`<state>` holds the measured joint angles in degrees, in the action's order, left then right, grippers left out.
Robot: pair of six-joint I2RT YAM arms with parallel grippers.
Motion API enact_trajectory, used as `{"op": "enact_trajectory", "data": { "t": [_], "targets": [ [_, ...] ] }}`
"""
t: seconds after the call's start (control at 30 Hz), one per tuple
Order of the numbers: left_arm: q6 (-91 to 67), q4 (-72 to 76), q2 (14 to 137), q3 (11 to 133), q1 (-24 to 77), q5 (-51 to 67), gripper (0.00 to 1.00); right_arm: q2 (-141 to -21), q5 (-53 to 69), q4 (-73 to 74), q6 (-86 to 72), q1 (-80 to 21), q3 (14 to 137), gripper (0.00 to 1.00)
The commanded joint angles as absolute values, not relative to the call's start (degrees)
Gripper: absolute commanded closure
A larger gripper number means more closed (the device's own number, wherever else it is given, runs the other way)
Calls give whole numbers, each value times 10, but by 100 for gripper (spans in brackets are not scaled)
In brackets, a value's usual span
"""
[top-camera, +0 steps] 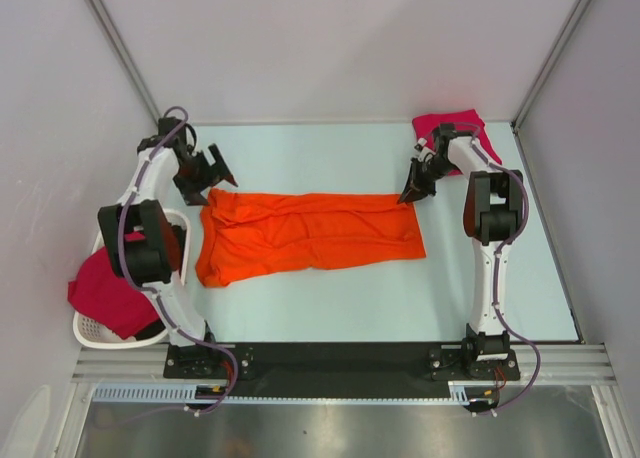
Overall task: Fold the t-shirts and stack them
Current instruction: Fold the other side of the tshirt into a rectangle
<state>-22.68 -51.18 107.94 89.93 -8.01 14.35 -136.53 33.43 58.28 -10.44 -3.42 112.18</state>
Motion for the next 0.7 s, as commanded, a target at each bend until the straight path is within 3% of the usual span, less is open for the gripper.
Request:
{"op": "enact_trajectory", "data": {
  "t": [0.0, 0.17, 0.37, 0.67],
  "targets": [
    [-236, -499, 1098, 965, -73, 171, 2, -1346, 359, 585, -101, -34, 1151, 100],
    [-209, -583, 1197, 1057, -65, 157, 5, -1348, 357, 586, -101, -33, 1150, 99],
    [-205, -605, 1222, 1114, -62, 107, 9, -1348, 362, 586, -101, -30, 1156, 99],
    [-200, -642, 1179, 1077, -66, 50, 15, -1350, 372, 585, -99, -27, 1148, 99]
  ]
}}
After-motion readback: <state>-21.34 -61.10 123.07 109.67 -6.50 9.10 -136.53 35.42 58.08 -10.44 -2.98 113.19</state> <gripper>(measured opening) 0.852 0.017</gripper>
